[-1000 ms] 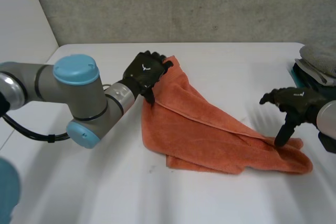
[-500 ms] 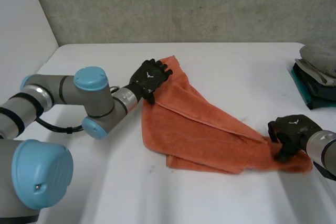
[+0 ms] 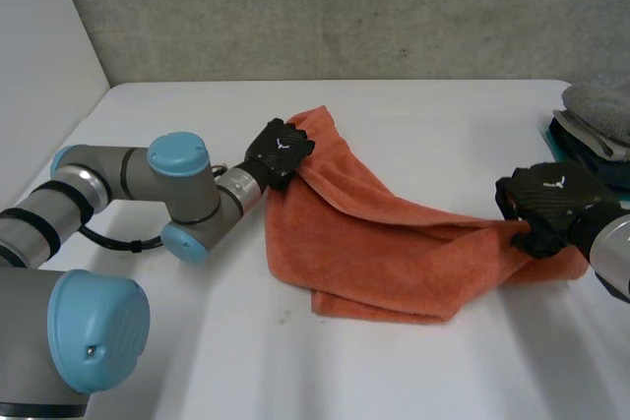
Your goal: Fold the laundry.
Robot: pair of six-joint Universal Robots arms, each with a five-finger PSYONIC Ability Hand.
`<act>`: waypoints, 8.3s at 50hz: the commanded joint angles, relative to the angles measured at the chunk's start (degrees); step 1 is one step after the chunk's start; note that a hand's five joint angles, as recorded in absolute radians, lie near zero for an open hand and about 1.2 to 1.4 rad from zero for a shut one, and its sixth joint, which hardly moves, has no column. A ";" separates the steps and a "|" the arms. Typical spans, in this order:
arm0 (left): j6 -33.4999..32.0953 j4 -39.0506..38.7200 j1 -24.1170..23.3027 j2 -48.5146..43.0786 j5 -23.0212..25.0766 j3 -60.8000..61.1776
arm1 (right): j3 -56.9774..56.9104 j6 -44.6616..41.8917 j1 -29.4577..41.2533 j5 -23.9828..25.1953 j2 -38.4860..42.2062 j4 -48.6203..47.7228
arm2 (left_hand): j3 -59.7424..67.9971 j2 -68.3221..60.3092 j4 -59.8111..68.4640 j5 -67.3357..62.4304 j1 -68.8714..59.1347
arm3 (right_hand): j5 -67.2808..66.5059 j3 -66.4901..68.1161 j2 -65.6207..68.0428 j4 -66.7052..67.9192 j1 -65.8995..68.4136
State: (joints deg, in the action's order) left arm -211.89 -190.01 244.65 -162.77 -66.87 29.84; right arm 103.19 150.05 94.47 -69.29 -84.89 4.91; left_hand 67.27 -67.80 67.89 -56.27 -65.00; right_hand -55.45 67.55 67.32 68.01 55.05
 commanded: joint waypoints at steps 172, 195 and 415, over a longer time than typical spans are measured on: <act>-3.44 -40.41 9.88 38.41 -25.49 21.61 | -48.60 9.39 8.97 -15.95 25.30 -42.61 | 12.73 -12.20 12.11 -13.73 -15.00 | -14.55 12.45 12.68 11.99 24.95; 0.60 -41.14 11.28 38.95 -22.78 48.37 | -35.79 0.43 9.06 -8.76 30.56 -35.32 | 12.73 -12.20 12.11 -13.73 -15.00 | -14.55 12.45 12.68 11.99 24.95; 2.36 -29.63 9.44 57.83 -26.82 78.09 | -30.94 -24.63 29.88 6.97 31.88 -28.73 | -57.27 57.80 -57.89 56.27 55.00 | -14.55 12.45 12.68 11.99 24.95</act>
State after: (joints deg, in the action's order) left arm -209.53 -219.63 253.90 -105.65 -93.71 107.72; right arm 77.14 125.67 109.70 -66.96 -62.76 -18.46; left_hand 12.06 -11.70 11.63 -2.63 -11.00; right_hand -56.26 67.65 67.40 68.24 56.20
